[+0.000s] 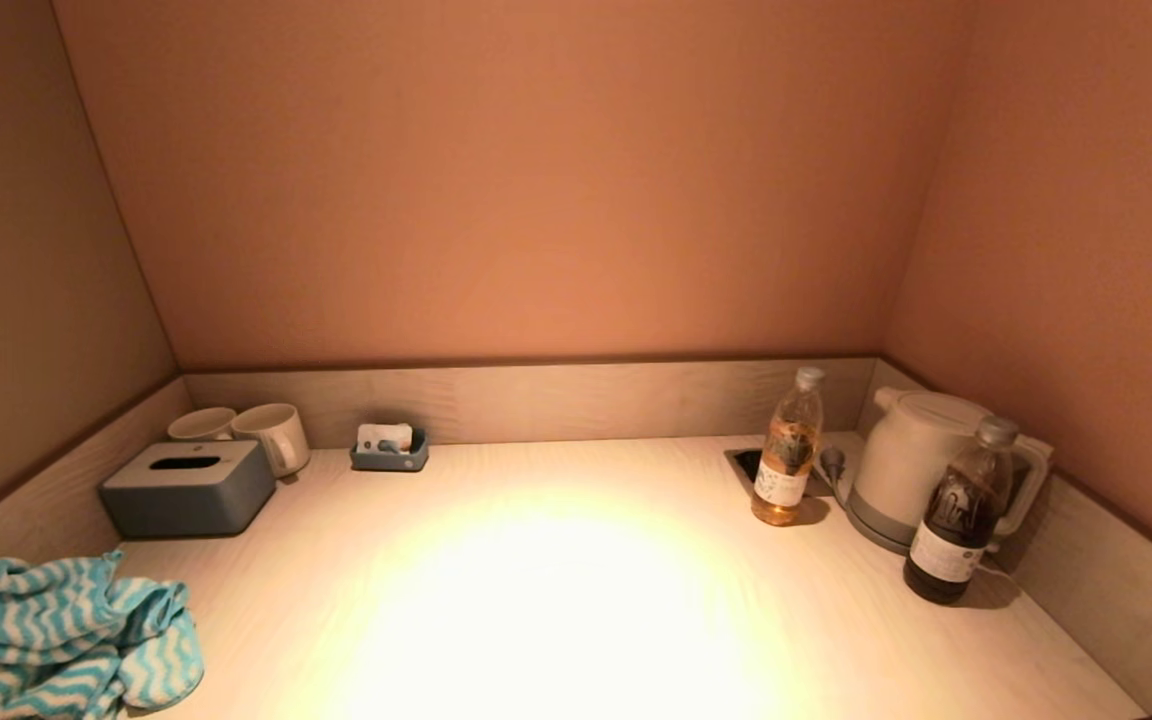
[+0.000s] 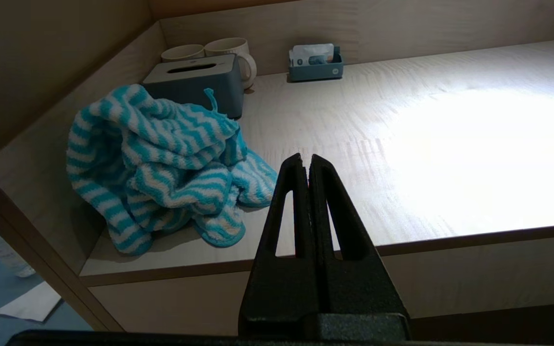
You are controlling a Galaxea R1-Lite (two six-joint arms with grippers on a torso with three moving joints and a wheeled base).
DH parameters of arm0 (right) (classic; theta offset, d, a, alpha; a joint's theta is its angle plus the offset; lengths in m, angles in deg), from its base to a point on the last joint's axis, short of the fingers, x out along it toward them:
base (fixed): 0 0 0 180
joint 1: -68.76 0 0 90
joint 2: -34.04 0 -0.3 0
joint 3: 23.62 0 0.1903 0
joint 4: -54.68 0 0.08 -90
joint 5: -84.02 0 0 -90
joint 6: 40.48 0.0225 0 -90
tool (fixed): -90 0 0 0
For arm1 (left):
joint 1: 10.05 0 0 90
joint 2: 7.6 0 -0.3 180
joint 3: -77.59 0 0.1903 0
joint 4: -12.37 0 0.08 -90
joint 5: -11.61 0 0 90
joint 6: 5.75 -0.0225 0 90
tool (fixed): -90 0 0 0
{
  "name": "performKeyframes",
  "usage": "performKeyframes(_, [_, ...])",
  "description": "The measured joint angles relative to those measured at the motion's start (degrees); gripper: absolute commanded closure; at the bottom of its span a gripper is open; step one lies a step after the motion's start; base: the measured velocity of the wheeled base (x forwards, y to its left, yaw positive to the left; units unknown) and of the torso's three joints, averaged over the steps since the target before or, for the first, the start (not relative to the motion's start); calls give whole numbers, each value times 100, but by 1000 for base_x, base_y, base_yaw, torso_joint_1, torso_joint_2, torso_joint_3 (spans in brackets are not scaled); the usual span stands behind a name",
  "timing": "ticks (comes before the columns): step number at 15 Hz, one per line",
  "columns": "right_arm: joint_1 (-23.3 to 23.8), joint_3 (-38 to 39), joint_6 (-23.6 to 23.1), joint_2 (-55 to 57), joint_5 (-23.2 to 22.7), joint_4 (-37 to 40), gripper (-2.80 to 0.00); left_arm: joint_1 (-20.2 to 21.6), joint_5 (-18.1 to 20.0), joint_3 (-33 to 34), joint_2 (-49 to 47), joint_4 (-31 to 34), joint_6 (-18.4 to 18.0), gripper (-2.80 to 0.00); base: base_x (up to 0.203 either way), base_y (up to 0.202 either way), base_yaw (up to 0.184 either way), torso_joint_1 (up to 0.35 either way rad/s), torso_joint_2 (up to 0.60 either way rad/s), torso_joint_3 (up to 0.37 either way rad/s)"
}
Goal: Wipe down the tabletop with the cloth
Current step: Pick up the tablecloth
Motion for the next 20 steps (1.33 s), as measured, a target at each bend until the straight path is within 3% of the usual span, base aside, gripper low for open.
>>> performKeyframes(7, [0,0,-2,0,0,0,0,-2,-91,-83,0,34,13,0,0,0,0,0,0,0])
performKeyframes(9, [0,-2,-2,0,0,0,0,-2,-119,-507,-44,322,195,0,0,0,0,0,0,0])
performKeyframes(14, [-2,-2,-2,0,2,0,0,2,-524,-1517,-1353,1236,1400,0,0,0,0,0,0,0])
performKeyframes(20, [-2,-1,-2,0,0,0,0,52,-1177,-2684,-4552,1362,2698,0,0,0,0,0,0,0])
